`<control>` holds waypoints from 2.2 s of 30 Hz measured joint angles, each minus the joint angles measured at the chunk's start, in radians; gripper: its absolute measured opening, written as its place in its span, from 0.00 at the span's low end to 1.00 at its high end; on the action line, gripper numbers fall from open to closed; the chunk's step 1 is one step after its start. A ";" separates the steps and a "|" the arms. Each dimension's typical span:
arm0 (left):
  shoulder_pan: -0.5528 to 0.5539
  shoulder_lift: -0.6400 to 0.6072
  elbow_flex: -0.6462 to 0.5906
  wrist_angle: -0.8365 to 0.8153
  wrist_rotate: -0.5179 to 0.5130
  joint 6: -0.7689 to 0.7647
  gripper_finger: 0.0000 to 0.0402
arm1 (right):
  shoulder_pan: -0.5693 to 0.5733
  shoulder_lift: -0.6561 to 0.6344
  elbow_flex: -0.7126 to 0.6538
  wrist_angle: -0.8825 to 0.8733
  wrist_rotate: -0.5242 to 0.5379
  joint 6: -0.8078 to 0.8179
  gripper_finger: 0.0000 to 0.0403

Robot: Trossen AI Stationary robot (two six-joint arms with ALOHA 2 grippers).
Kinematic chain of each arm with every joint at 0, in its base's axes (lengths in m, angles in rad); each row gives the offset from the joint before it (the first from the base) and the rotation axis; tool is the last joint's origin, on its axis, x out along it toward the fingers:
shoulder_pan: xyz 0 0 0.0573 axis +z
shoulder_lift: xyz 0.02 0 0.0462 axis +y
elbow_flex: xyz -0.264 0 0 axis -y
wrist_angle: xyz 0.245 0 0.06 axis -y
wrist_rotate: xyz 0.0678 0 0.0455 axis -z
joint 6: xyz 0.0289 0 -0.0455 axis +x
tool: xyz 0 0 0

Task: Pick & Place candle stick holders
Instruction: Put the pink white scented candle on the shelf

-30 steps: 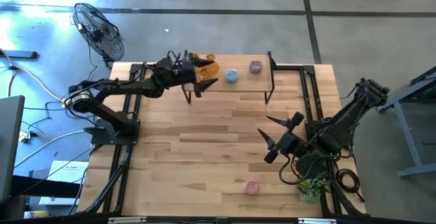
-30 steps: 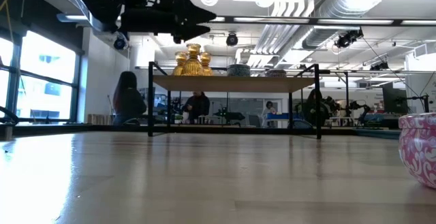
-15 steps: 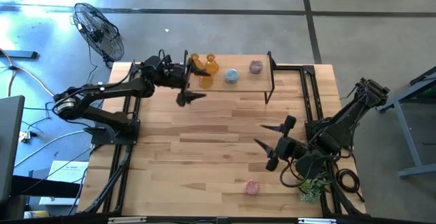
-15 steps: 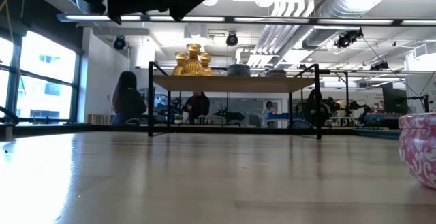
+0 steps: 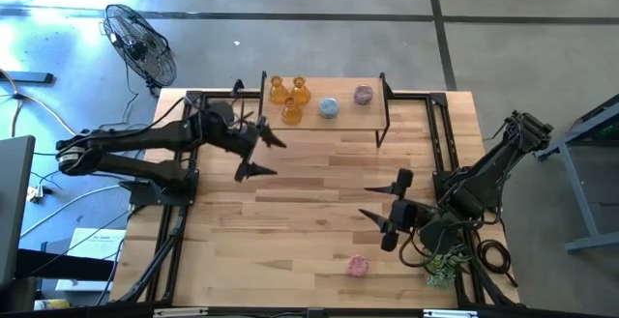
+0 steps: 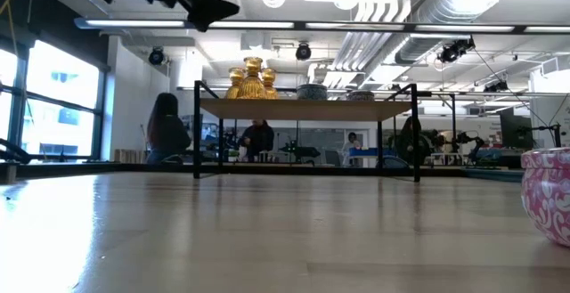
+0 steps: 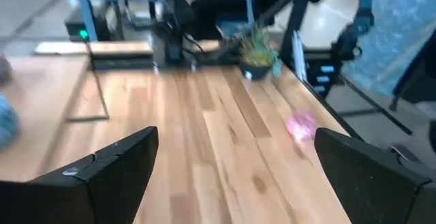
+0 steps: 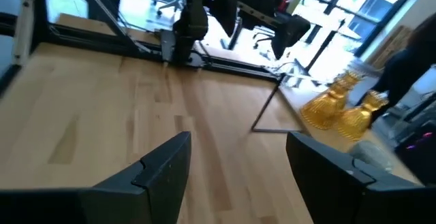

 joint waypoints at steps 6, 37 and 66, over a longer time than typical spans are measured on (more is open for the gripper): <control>-0.121 -0.016 0.000 -0.155 -0.027 -0.003 0.97 | 0.000 0.000 0.000 0.031 -0.037 0.053 0.59; -0.817 -0.272 0.000 -0.440 -0.681 -0.284 0.97 | 0.005 0.158 0.000 0.041 -0.369 0.534 0.59; -1.119 -0.262 -0.002 -0.574 -1.021 -0.450 0.97 | 0.010 0.179 -0.001 0.205 -0.097 0.339 0.64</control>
